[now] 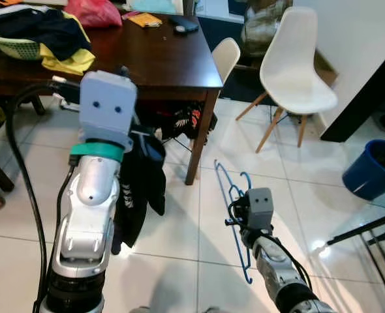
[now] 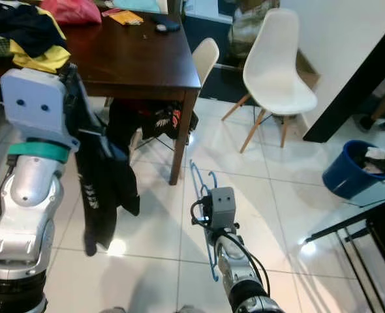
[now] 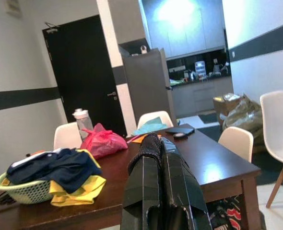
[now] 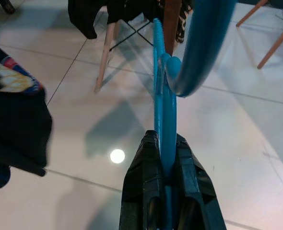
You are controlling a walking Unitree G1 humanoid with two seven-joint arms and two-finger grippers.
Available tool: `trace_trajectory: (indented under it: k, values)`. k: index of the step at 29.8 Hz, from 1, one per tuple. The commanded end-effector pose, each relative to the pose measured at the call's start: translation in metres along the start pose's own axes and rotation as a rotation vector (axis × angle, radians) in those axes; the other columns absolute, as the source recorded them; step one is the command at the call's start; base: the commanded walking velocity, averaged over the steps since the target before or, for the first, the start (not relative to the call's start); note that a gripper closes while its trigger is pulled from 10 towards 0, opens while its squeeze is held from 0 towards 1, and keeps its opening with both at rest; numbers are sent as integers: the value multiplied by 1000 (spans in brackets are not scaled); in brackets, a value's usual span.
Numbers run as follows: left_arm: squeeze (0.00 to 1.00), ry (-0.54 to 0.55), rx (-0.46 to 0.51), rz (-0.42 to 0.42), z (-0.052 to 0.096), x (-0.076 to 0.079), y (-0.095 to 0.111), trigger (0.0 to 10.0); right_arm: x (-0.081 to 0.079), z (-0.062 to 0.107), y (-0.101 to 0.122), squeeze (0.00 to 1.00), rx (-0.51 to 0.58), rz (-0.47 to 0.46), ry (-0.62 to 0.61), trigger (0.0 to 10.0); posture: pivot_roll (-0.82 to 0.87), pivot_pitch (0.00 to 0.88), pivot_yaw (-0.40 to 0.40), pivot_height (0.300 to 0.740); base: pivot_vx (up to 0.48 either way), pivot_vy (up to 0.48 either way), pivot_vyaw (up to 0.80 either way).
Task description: Hang hanger
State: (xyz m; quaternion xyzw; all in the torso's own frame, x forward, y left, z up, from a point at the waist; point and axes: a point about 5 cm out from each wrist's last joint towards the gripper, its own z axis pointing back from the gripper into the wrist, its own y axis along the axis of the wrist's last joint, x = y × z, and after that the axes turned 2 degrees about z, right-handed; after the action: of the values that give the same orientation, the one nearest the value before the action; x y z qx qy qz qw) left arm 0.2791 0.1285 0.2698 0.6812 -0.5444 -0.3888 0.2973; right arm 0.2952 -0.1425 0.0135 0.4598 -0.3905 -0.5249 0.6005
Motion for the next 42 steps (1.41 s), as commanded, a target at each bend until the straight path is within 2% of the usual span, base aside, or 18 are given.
trace_trajectory:
  k: [1, 8, 10, 16, 23, 29, 34, 42]
  values:
    - [0, -38, -14, 6, 2, 6, -2, 10000, 6, 2, 0, 0, 15, 17, -26, 10000, 81, 22, 6, 740, 465, 0, 0]
    - [0, -92, -23, 4, 0, 11, -6, 10000, 1, 1, 5, 0, 56, 36, -34, 10000, 61, 25, 53, 740, 465, 0, 0]
    - [0, -119, -9, 6, -5, 12, -3, 10000, 1, 0, 10, 0, 90, 30, -51, 10000, 50, 25, 92, 740, 467, 0, 0]
    - [0, -152, 40, 9, -18, 12, 8, 10000, 2, -1, 27, 0, 191, 20, -84, 10000, 43, 18, 114, 740, 469, 0, 0]
    - [0, -155, 61, 17, -22, 14, 12, 10000, 5, -3, 36, 0, 226, -4, -105, 10000, 41, 9, 102, 740, 467, 0, 0]
    - [0, -137, 63, 16, -20, 12, 13, 10000, 15, -1, 29, 0, 187, -15, -149, 10000, 50, 6, 67, 740, 465, 0, -800]
    - [0, -124, 61, 15, -18, 10, 12, 10000, 26, -3, 34, 0, 193, -30, -212, 10000, 53, 3, 57, 740, 465, 0, -800]
    - [0, -117, 70, 14, -19, 9, 14, 10000, 26, -5, 45, 0, 232, -31, -221, 10000, 57, 2, 53, 740, 465, 0, -100]
